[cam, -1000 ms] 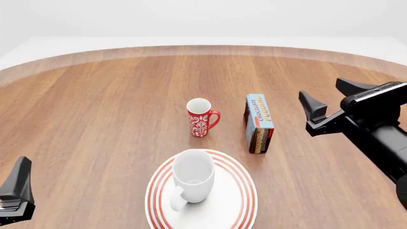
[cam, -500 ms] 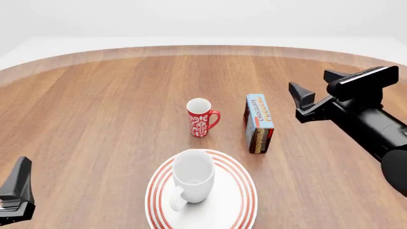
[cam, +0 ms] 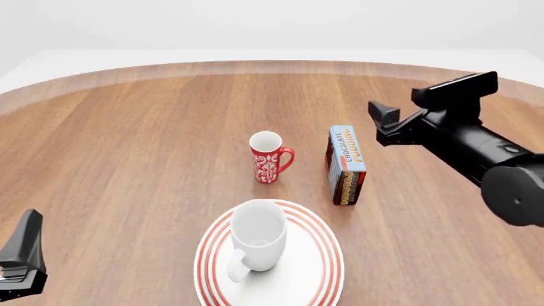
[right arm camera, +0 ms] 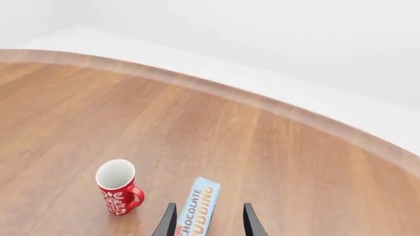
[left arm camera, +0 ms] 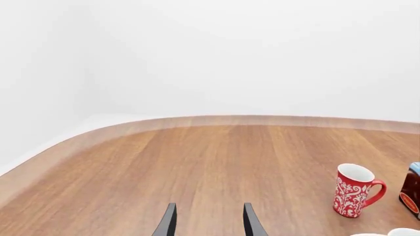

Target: Pick up the white mug and put it on the plate, and put the chocolate pudding to the right of the plate.

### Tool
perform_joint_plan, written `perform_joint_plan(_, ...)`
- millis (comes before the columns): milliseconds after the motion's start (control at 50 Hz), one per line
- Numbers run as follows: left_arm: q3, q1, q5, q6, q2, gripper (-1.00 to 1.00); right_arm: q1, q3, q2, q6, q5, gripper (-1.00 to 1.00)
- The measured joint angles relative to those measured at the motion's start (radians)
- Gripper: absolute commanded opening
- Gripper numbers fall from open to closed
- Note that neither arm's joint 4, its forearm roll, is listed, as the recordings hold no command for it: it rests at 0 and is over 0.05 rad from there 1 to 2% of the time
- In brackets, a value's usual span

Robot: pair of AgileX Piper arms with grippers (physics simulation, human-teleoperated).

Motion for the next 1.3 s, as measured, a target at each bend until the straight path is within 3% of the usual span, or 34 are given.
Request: perform_joint_plan(1300, 0.002, -0.003, -0.001, -0.006, 0.000, 1.00, -0.004, -0.166, 0.203, 0.203, 0.065, 1.00)
